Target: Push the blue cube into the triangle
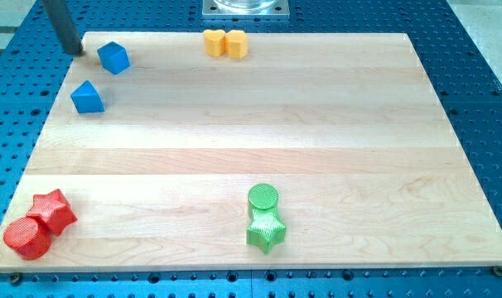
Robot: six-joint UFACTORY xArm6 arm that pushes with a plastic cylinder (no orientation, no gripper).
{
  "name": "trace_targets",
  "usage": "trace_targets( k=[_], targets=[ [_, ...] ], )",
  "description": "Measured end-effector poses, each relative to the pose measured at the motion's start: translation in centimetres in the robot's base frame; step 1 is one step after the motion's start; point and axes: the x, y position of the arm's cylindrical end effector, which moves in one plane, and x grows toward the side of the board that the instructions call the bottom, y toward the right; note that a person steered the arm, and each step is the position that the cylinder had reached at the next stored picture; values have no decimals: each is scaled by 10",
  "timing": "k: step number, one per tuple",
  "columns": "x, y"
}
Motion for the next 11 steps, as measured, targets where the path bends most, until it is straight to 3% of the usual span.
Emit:
trace_targets(
  k=[1, 2, 4, 7, 8, 10, 11],
  targets=[
    [-5, 86],
    [1, 119],
    [38, 68],
    [-22, 31],
    [0, 11],
    [21, 25],
    [18, 60]
  ],
)
